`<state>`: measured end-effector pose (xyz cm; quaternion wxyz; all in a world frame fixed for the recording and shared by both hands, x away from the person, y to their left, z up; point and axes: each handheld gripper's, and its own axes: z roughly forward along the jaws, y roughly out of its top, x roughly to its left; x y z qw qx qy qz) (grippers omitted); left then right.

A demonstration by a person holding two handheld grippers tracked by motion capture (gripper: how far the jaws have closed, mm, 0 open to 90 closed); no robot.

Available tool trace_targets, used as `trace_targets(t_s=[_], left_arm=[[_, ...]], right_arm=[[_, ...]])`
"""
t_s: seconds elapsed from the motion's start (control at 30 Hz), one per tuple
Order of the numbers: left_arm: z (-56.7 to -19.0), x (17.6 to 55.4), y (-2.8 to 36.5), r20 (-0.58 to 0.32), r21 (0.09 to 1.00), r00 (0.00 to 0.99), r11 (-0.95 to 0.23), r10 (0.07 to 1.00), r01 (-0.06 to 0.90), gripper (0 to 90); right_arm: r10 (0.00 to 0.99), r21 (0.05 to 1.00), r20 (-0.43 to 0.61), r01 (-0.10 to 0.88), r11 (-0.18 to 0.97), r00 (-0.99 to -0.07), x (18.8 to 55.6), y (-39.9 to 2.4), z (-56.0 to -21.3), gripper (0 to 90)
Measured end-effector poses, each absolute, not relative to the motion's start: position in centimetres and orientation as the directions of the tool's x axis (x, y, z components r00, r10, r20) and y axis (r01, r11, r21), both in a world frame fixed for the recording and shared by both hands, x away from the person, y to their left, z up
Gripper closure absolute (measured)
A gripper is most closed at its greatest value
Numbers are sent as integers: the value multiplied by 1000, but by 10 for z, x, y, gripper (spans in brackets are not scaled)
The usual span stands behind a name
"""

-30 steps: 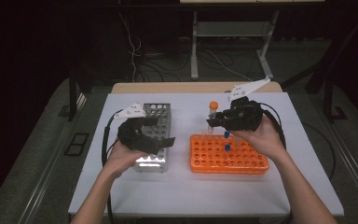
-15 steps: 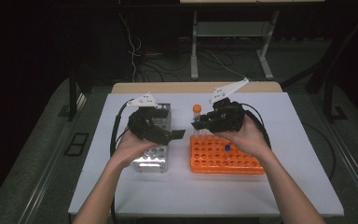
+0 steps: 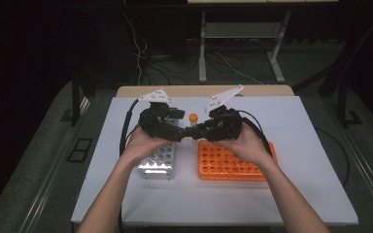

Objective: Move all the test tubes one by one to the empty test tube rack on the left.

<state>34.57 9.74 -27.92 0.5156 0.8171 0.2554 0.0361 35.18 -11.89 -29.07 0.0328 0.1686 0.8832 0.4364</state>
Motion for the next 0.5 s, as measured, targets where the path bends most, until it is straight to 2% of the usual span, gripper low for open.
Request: trace_targets(t_s=[0.03, 0.1, 0.3, 0.5], left_arm=[[-278, 347, 97, -203, 862, 871, -340, 448, 376, 223], [-276, 348, 97, -201, 862, 873, -343, 444, 373, 252], [-274, 350, 97, -179, 860, 889, -372, 421, 350, 461], [-273, 352, 95, -161, 831, 908, -443, 386, 336, 611]], right_arm=[[318, 782, 88, 264, 565, -944, 352, -116, -292, 740], [316, 782, 89, 263, 565, -944, 352, -115, -293, 740], [305, 776, 92, 260, 575, -948, 352, -109, -296, 740], [298, 769, 90, 256, 585, -950, 353, -105, -299, 740]])
